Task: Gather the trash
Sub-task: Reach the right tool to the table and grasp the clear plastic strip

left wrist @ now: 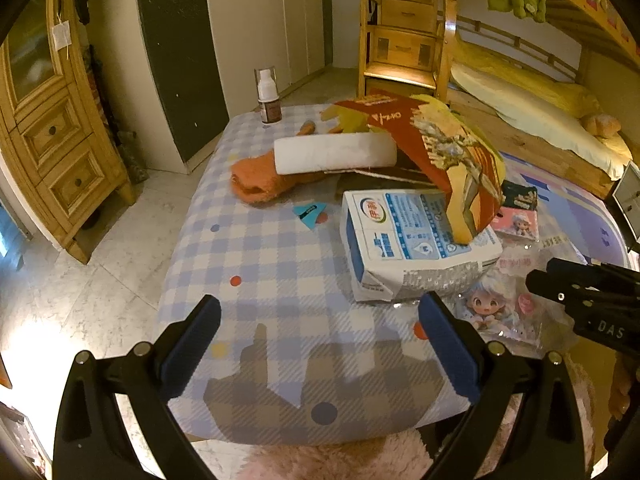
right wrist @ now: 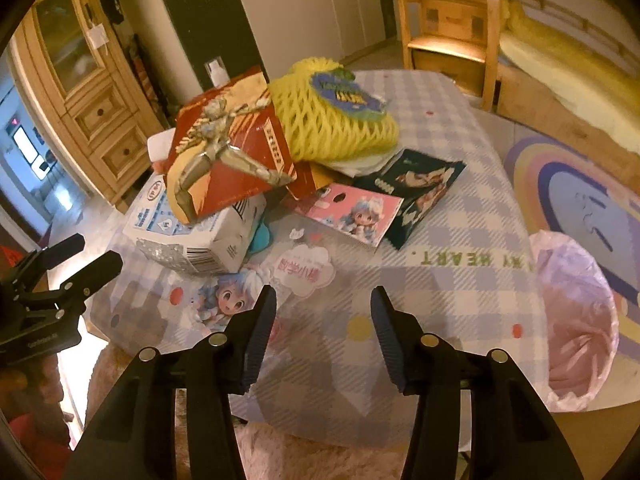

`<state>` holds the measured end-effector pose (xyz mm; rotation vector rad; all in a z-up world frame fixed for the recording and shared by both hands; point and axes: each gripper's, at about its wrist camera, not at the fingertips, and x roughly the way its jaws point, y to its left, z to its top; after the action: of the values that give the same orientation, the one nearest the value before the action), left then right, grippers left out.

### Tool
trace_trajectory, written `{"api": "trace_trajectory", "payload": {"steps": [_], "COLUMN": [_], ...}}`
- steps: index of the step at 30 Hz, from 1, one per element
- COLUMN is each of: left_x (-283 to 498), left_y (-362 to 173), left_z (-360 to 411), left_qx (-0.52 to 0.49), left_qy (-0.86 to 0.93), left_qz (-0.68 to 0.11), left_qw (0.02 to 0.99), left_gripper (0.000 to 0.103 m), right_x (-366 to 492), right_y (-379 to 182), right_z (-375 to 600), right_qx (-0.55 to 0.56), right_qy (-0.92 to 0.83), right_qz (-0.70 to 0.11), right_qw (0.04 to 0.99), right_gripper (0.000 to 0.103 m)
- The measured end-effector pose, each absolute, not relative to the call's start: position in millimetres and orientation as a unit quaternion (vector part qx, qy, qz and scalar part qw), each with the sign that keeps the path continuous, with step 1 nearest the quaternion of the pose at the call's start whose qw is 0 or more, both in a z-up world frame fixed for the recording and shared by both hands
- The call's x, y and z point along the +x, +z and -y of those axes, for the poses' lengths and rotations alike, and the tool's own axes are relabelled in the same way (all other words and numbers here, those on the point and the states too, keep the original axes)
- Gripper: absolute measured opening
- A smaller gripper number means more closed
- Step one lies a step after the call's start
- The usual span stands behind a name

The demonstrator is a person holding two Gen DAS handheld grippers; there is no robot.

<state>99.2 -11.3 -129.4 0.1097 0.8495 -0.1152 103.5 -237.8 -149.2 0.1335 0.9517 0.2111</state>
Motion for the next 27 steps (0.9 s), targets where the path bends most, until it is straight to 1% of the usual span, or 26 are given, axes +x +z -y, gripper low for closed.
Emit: {"api": "trace_trajectory", "payload": {"steps": [4,7,8,9,11,15,19,25,26,27], "left_x": [99,98,97,96,93,86,83,87,91,94], "left_y": [-131,-132,-131,-131,-128,-120,-112,-94,-91,-89], "left_z": [11,11,11,12,13,15,22,35,37,40], "left_qx": [0.054,0.056,0.057,0.058,0.061,0.063,0.068,0.058,0.054,0.051], "left_qy": [-0.055,-0.057,-0.056,-0.056,-0.056,-0.058,-0.064,-0.087,-0.091,-0.093], "left_qz": [-0.414,-0.413,-0.413,-0.412,-0.41,-0.402,-0.397,-0.386,-0.383,-0.382], "left_qw": [0.907,0.907,0.907,0.907,0.908,0.912,0.913,0.917,0.918,0.918], "left_gripper": [0.096,0.096,0.096,0.096,0.096,0.096,0.096,0.096,0.096,0.091], "right_x": [109,115,116,116,113,95,75,53,52,51], "right_y": [-152,-154,-154,-154,-150,-129,-105,-73,-70,-69], "right_z": [237,238,239,240,244,252,264,273,274,277], "right_qx": [0.076,0.095,0.102,0.109,0.125,0.131,0.119,0.044,0.035,0.031], "right_qy": [0.104,0.11,0.11,0.11,0.113,0.114,0.094,0.036,0.028,0.023], "right_qz": [-0.45,-0.446,-0.448,-0.45,-0.444,-0.415,-0.388,-0.345,-0.34,-0.337], "right_qw": [0.884,0.883,0.881,0.88,0.88,0.893,0.909,0.937,0.94,0.941], "right_gripper": [0.046,0.038,0.031,0.019,0.004,0.0,0.0,0.0,0.0,0.0]}}
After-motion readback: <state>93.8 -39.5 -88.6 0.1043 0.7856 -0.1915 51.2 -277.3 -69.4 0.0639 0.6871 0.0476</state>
